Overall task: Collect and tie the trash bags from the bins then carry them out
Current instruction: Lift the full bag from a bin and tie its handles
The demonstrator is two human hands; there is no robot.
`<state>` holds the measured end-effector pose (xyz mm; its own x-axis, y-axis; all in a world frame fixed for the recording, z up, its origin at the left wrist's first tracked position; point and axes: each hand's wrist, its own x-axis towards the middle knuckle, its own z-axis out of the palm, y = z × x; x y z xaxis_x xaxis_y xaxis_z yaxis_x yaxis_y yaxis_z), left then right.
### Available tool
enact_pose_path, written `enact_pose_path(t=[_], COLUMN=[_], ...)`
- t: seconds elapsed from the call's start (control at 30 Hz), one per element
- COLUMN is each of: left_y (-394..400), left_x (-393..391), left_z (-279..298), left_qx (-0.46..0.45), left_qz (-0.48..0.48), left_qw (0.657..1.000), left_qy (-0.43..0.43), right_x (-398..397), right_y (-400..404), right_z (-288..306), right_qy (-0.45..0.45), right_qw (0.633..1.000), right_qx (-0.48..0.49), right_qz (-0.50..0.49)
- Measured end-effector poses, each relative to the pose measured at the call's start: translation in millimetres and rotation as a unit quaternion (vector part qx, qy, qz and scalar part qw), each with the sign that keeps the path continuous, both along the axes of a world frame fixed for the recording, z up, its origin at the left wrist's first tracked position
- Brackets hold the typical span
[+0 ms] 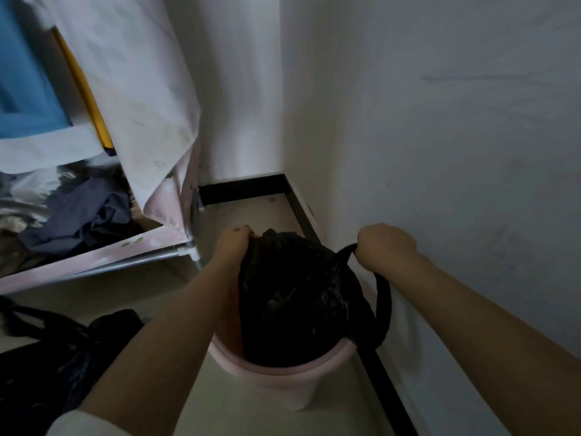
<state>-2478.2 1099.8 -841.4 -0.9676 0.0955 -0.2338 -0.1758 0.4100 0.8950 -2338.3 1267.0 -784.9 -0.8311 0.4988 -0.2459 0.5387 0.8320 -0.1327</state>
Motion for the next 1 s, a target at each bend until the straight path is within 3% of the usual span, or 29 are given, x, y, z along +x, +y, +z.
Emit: enact_pose_path(t=[0.1,0.17,0.27,0.43,0.53,0.73,0.9,1.0], left_y=[2.0,-6.8,-32.6,-99.1,-142.9,-241.4,-309.9,-342.9], left_x=[-2.4,-1.7,7.5,24.2,39.8,80.6,125.4,145.1], left_z=[33.1,56.8,92.1,145.0,184.8,250.8,265.8,241.8], left_qx=[0.278,0.368,0.437,0.473,0.483,0.473,0.355,0.291], left_qz=[0.079,0.076,0.066,0.086,0.135,0.155,0.071,0.044], left_qw=[0.954,0.926,0.896,0.864,0.835,0.798,0.858,0.893], left_qy=[-0.081,-0.029,0.047,0.149,0.226,0.341,0.366,0.342], right_x=[-17.6,-29.2,-39.6,-51.0,-59.4,-44.0,-22.8,-22.4], right_y=[3.5,-0.1,-17.9,-86.5,-140.8,-249.2,-328.9,-371.3], right_z=[16.4,33.6,65.2,136.0,182.0,249.9,262.7,237.5], right_qy=[0.077,0.182,0.379,0.543,0.573,0.573,0.614,0.559], right_qw=[0.986,0.966,0.917,0.803,0.766,0.690,0.639,0.633], right_qx=[-0.130,-0.174,-0.121,-0.192,-0.189,-0.305,-0.355,-0.456], right_qz=[-0.065,-0.064,0.023,0.153,0.223,0.321,0.298,0.283])
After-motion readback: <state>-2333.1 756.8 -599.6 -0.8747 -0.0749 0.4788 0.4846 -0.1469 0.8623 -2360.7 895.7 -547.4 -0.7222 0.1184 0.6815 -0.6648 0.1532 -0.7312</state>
